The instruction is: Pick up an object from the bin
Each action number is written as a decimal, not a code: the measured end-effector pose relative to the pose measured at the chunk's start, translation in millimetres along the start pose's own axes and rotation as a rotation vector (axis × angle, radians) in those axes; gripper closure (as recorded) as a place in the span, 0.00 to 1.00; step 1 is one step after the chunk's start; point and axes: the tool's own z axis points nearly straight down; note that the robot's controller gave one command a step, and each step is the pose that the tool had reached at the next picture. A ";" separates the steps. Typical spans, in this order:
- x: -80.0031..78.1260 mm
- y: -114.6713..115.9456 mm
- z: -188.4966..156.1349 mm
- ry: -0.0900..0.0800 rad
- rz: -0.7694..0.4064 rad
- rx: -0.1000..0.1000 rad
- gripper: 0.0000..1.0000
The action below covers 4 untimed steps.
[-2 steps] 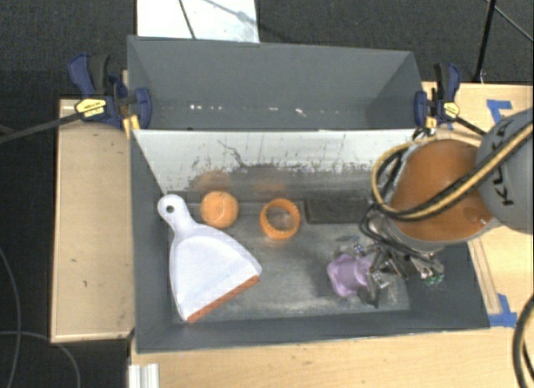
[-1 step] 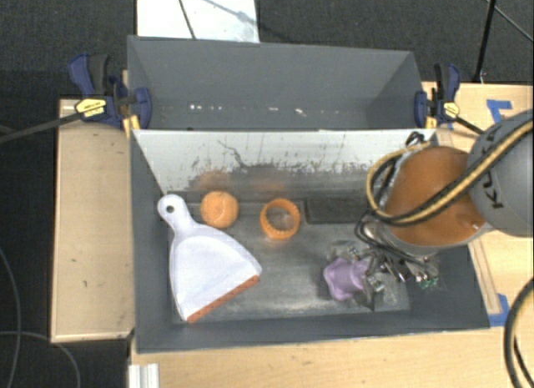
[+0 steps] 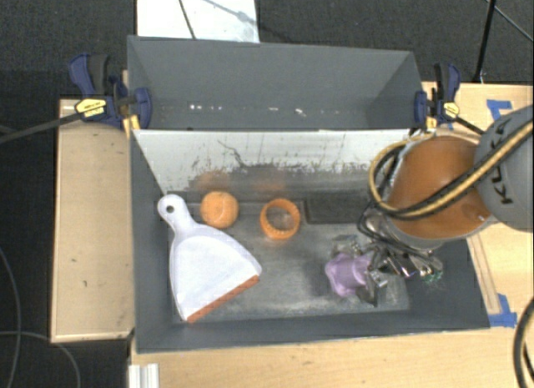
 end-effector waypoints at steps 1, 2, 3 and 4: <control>-1.4 0.8 -9.7 -0.003 -0.001 0.001 1.00; -3.0 1.2 -16.2 -0.007 -0.001 0.004 1.00; -30.6 -1.2 -32.5 0.001 -0.083 -0.002 1.00; -8.8 -13.7 -71.5 -0.005 -0.135 0.002 1.00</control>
Offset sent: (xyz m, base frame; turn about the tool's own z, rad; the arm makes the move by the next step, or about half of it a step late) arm 0.0040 0.0492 -0.0404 -0.0013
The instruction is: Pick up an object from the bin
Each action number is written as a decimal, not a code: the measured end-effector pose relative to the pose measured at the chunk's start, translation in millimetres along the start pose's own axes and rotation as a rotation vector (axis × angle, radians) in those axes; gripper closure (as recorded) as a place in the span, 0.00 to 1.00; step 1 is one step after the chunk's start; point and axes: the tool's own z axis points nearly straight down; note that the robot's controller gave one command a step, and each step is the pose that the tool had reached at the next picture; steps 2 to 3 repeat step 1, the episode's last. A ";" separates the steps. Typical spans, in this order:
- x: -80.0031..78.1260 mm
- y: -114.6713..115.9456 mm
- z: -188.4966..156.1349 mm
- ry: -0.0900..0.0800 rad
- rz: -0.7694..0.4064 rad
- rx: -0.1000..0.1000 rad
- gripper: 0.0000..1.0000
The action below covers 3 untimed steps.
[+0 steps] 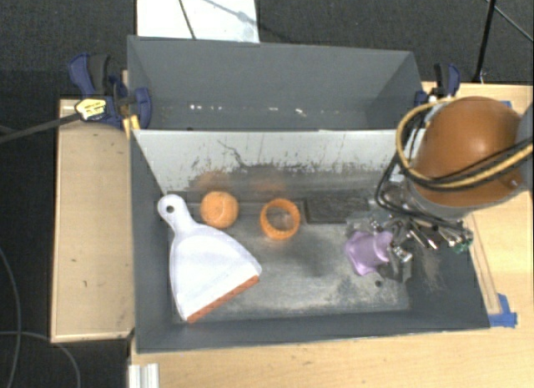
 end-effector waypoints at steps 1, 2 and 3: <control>-35.0 4.5 -31.0 0.002 0.002 0.000 1.00; -35.0 4.5 -31.0 0.002 0.002 0.000 1.00; -35.0 4.5 -31.0 0.002 0.002 0.000 1.00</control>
Offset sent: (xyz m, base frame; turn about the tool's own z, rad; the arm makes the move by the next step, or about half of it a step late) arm 0.0280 -0.0078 0.0988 -0.0291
